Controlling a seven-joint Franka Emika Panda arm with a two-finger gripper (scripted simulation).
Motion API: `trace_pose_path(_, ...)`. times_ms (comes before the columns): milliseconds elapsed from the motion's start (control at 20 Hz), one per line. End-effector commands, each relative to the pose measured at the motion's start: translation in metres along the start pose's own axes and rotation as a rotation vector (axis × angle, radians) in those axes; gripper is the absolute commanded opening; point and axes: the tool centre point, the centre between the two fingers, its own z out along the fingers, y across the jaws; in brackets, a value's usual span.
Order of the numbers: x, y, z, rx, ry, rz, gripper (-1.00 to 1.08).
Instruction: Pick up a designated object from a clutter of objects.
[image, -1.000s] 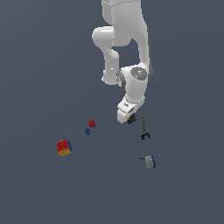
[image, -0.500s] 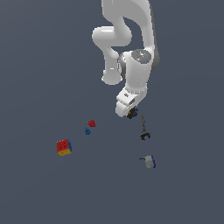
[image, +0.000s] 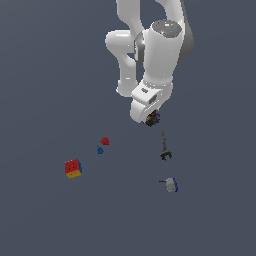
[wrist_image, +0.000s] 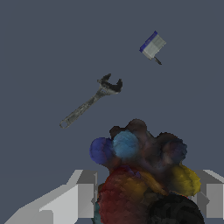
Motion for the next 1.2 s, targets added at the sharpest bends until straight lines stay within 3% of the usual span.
trace_pose_path(0, 0.002, 0.005, -0.024, 0.0, 0.0, 0.0, -1.0)
trace_pose_path(600, 0.01, 0.03, -0.116, -0.002, -0.005, 0.003, -1.0)
trace_pose_path(1150, 0.014, 0.038, -0.142, -0.002, -0.007, 0.005, -1.0)
